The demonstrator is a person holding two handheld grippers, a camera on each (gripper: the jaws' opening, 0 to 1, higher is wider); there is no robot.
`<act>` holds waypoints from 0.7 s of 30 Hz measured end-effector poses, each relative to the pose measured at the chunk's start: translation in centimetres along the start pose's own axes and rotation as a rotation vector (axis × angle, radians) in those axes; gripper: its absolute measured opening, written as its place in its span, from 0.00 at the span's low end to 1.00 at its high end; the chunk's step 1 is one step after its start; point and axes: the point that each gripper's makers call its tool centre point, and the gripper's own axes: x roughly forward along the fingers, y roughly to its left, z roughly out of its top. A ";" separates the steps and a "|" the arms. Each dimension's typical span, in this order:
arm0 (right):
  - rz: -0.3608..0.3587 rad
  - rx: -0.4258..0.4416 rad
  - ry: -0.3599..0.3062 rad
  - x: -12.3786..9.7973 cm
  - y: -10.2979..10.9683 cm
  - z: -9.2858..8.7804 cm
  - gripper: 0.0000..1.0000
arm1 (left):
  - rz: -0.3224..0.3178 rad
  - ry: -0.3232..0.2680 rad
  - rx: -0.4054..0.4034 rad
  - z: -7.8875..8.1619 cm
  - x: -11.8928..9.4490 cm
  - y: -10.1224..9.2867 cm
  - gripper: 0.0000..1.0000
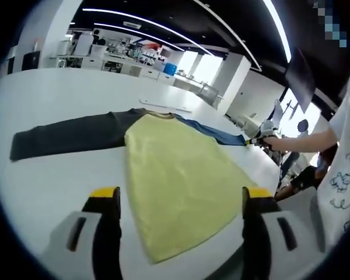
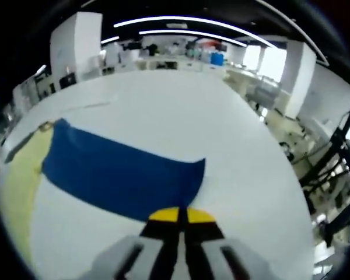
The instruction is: Fold the garment on the visible template until the final outline fits inside the template.
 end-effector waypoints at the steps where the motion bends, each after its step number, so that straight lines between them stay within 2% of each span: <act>1: 0.001 0.009 -0.004 0.0 -0.2 0.3 0.00 | 0.001 -0.001 0.001 0.0 0.0 0.0 0.83; 6: 0.014 0.010 -0.040 -1.0 0.1 1.8 0.00 | -0.005 -0.011 0.004 0.1 -0.2 0.1 0.83; 10: 0.049 0.023 -0.079 -1.8 1.5 3.0 0.00 | -0.015 -0.013 0.007 0.0 -0.1 0.3 0.85; 18: 0.141 -0.011 -0.139 -3.3 6.1 6.7 0.00 | -0.046 0.015 0.058 -0.2 -0.2 0.1 0.90; 21: 0.189 -0.034 -0.153 -4.5 9.3 8.0 0.00 | -0.044 0.055 0.123 -0.8 -0.2 0.3 0.92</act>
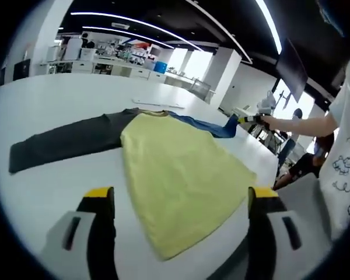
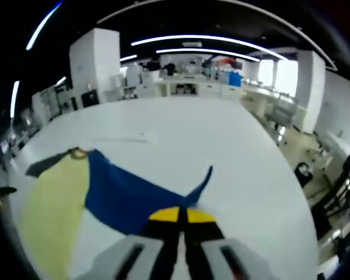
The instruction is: Fold the garment on the visible template until the final outline fits inside the template.
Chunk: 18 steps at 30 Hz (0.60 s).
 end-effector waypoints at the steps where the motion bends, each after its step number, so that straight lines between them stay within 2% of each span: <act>1: 0.011 -0.008 -0.004 0.0 0.7 0.3 0.00 | -0.001 0.013 0.013 -0.2 0.0 -0.1 0.93; 5: 0.060 -0.030 -0.024 0.6 3.1 2.0 0.00 | 0.003 0.010 0.020 -0.5 -0.1 -0.4 0.93; 7: 0.085 -0.044 -0.031 0.5 5.3 2.8 0.00 | -0.001 0.002 0.016 -0.7 -0.3 -0.7 0.93; 8: 0.093 -0.047 -0.032 0.8 5.0 2.9 0.00 | -0.001 0.003 0.018 -0.8 -0.3 -0.7 0.93; 10: 0.115 -0.046 -0.037 1.1 6.1 3.4 0.00 | 0.005 0.006 0.030 -1.1 -0.4 -0.6 0.92; 13: 0.157 -0.064 -0.044 1.2 9.0 4.2 0.00 | 0.003 0.008 0.039 -1.3 -0.5 -0.6 0.92; 14: 0.162 -0.069 -0.045 1.6 8.8 4.4 0.00 | 0.004 0.008 0.044 -1.3 -0.5 -0.6 0.92; 18: 0.214 -0.088 -0.053 2.4 11.5 5.8 0.00 | 0.015 0.001 0.055 -1.3 -0.5 0.1 0.92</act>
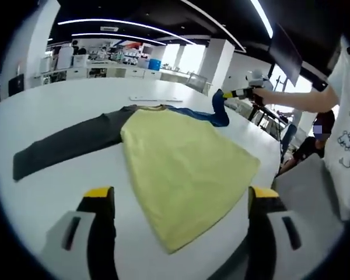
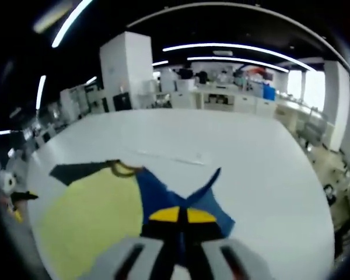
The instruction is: Fold the garment on the visible template until the final outline fits inside the template.
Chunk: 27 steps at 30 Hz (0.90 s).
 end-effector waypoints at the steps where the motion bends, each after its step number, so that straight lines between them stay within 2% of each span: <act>1: 0.009 -0.007 -0.001 0.3 0.4 0.3 0.00 | 0.002 -0.007 -0.003 0.1 0.0 0.1 0.92; 2: 0.026 -0.020 -0.003 0.4 1.7 0.5 0.00 | 0.003 -0.017 -0.006 0.2 0.0 0.2 0.92; 7: 0.079 -0.031 -0.019 1.9 4.2 2.3 0.00 | 0.016 -0.015 0.016 0.2 0.0 0.9 0.91; 10: 0.113 -0.043 -0.036 2.4 6.8 3.2 0.00 | 0.018 -0.031 0.009 0.5 -0.1 0.6 0.91; 27: 0.306 -0.047 -0.055 7.2 16.9 5.8 0.00 | 0.031 -0.061 -0.022 0.5 -0.3 0.9 0.89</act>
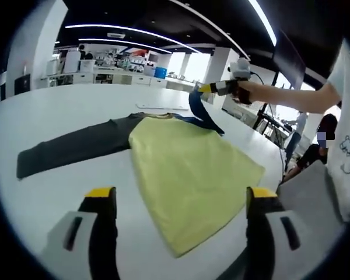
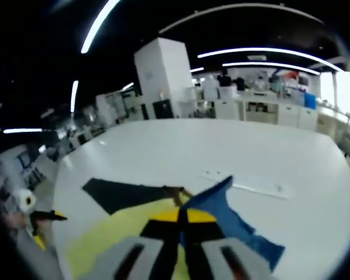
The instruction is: Fold the garment on the visible template until the final outline fits inside the template.
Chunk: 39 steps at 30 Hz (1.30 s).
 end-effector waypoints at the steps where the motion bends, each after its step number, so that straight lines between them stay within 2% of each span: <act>1: 0.014 -0.007 -0.001 0.6 0.6 0.3 0.00 | 0.000 0.002 0.000 0.0 0.0 0.0 0.89; 8: 0.087 0.004 -0.014 2.7 4.9 0.7 0.00 | -0.001 0.005 -0.003 -0.2 0.0 0.0 0.88; 13: 0.121 0.009 -0.004 4.3 6.6 0.1 0.00 | -0.002 0.005 -0.005 -0.1 0.1 -0.3 0.88; 21: 0.157 0.037 0.027 7.4 9.6 -1.4 0.00 | -0.002 0.012 -0.011 -0.4 0.2 0.2 0.87; 28: 0.172 0.041 0.061 10.2 10.2 -2.5 0.00 | -0.003 0.016 -0.012 -0.6 0.3 0.4 0.87; 39: 0.195 0.015 0.105 12.9 12.3 -4.0 0.00 | -0.002 0.022 -0.021 -0.8 0.4 0.5 0.87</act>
